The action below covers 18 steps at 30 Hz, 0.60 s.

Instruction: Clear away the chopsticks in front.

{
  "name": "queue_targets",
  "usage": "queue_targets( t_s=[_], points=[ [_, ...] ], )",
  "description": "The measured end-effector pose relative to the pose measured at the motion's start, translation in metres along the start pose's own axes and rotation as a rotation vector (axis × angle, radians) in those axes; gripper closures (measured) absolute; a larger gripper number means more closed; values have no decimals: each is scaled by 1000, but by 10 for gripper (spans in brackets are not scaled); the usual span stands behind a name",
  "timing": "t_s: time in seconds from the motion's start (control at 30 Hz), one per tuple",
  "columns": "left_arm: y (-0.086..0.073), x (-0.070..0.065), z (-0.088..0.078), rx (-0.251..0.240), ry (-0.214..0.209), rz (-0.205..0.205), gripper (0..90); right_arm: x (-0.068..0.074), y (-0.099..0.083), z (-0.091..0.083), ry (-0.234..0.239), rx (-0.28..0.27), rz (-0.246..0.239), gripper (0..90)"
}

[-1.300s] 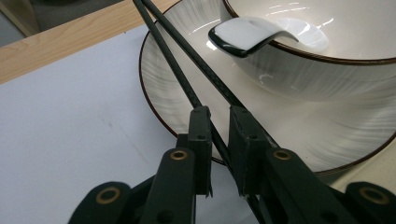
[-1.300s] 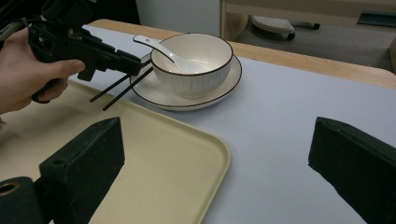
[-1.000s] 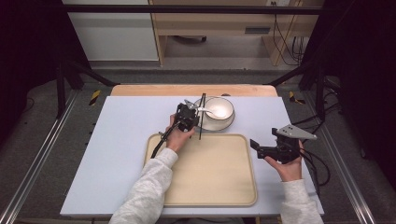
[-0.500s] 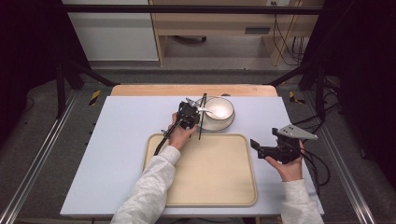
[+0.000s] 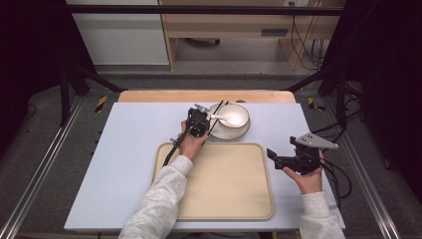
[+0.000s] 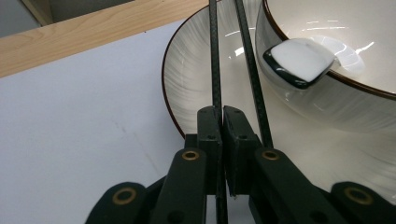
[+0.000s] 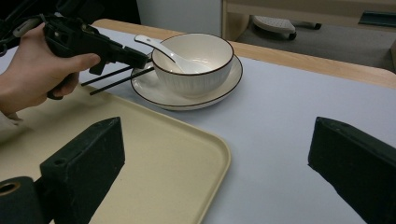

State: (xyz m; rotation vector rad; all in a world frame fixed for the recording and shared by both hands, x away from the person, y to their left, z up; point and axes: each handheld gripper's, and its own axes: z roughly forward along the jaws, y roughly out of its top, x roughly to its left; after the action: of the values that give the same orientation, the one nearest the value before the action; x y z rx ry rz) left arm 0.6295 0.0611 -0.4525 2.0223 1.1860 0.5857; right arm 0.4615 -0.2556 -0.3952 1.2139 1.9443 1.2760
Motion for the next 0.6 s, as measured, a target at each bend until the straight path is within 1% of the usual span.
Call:
queue_targets(
  t_s=[0.13,0.27,0.43,0.5,0.6],
  points=[
    [-2,4,-8,-11,2,-5,860,0,0,0,-1,3,-3,41],
    [-7,10,-21,-27,3,-9,860,0,0,0,-2,2,-4,41],
    [-17,14,-39,-37,7,-16,860,0,0,-1,-7,1,-7,41],
    [-21,15,-47,-35,15,-13,860,0,0,-2,-8,-3,-2,41],
    [-28,15,-60,-47,13,-17,860,0,0,-2,-12,-5,-3,41]
  ],
)
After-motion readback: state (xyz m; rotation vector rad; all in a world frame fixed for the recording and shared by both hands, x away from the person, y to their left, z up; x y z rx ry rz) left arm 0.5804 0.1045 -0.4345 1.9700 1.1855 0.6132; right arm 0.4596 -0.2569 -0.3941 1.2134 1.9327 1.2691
